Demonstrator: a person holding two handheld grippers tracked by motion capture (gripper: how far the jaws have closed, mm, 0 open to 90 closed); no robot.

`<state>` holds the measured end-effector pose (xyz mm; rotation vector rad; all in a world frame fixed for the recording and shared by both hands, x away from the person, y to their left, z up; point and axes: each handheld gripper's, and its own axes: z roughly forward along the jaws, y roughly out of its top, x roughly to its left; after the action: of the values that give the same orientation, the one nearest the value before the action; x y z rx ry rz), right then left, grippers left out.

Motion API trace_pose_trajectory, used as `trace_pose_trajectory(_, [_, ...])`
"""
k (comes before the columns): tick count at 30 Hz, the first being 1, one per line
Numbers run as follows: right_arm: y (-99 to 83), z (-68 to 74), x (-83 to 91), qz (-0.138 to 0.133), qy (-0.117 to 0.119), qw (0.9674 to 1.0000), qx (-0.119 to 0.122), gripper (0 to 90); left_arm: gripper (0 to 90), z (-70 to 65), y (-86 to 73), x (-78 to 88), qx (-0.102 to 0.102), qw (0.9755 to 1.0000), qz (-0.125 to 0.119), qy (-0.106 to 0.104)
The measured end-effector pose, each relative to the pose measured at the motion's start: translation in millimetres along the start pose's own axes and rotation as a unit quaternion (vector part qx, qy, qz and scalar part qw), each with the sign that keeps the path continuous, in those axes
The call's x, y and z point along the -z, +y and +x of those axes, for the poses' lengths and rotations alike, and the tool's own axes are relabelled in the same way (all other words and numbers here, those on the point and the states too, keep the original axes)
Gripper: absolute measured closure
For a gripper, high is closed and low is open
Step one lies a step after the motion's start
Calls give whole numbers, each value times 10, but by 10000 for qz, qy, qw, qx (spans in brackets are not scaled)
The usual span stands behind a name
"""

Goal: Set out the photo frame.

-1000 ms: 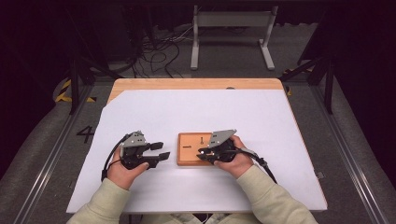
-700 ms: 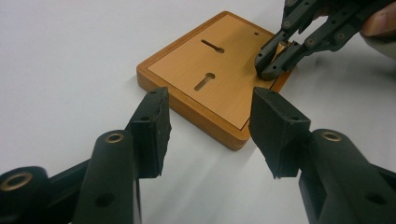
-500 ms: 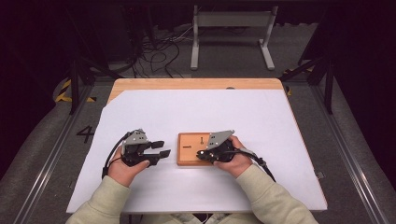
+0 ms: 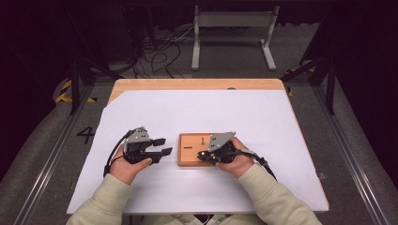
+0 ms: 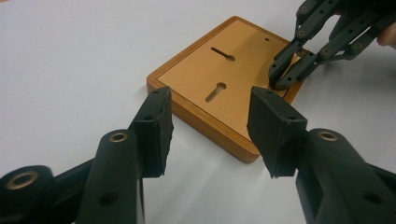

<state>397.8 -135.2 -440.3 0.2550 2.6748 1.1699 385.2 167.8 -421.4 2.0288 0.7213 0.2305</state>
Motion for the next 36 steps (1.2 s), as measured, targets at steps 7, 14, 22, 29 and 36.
trace_pose_trajectory(7, [1,65,10,1,-170,9991,396,845,500,51,40,-28,114,9999,-17,24])
trace_pose_trajectory(14, [5,160,27,31,-371,9960,812,845,352,77,72,-112,156,9999,-57,40])
trace_pose_trajectory(22, [-10,308,40,37,-721,9897,1233,845,266,160,152,-173,297,9995,-79,-30])
trace_pose_trajectory(29, [-19,371,41,37,-873,9851,1478,845,282,230,152,-304,474,9987,-49,-187])
trace_pose_trajectory(36, [-21,422,43,68,-987,9807,1688,845,282,260,153,-356,689,9973,-77,-248])
